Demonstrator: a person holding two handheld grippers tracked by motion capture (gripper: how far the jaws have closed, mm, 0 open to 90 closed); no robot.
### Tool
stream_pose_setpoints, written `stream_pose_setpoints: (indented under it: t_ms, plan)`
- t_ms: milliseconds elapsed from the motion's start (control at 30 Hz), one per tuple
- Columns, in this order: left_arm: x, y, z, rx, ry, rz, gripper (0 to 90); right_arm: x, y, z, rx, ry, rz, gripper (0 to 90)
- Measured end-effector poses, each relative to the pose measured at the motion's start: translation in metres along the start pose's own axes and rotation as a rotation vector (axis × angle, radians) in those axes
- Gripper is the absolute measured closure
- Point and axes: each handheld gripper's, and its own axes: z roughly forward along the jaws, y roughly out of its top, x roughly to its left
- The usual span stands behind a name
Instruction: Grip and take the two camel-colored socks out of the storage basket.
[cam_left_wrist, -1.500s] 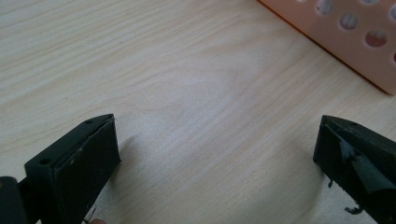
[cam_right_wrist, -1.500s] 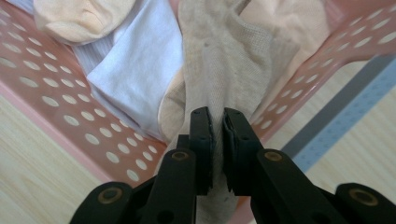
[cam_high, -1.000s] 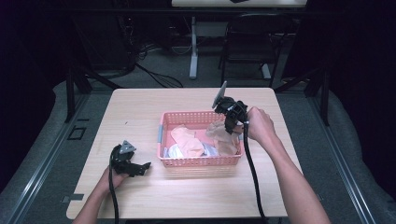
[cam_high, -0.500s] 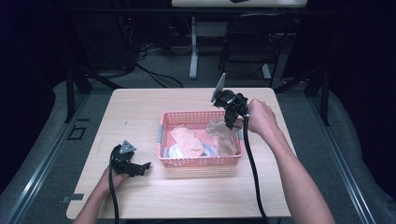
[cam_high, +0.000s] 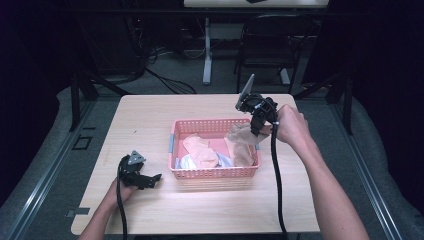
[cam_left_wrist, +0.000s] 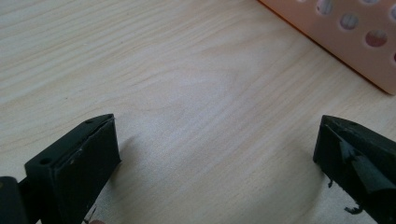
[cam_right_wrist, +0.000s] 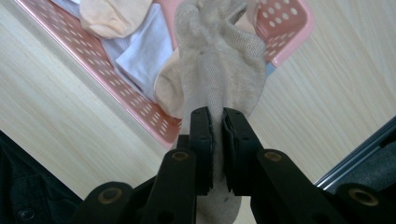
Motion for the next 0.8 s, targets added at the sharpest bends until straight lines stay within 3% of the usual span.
stream_pose_setpoints:
  t_ms: [367, 800]
  plan:
    - [0.0, 0.0, 0.0, 0.001, 0.0, -0.002, 0.0, -0.017, -0.029, -0.015, -0.011, -0.028, 0.049, 82.8]
    - [0.0, 0.0, 0.0, 0.001, 0.0, -0.002, 0.0, -0.042, -0.074, -0.032, -0.031, -0.042, 0.147, 82.9]
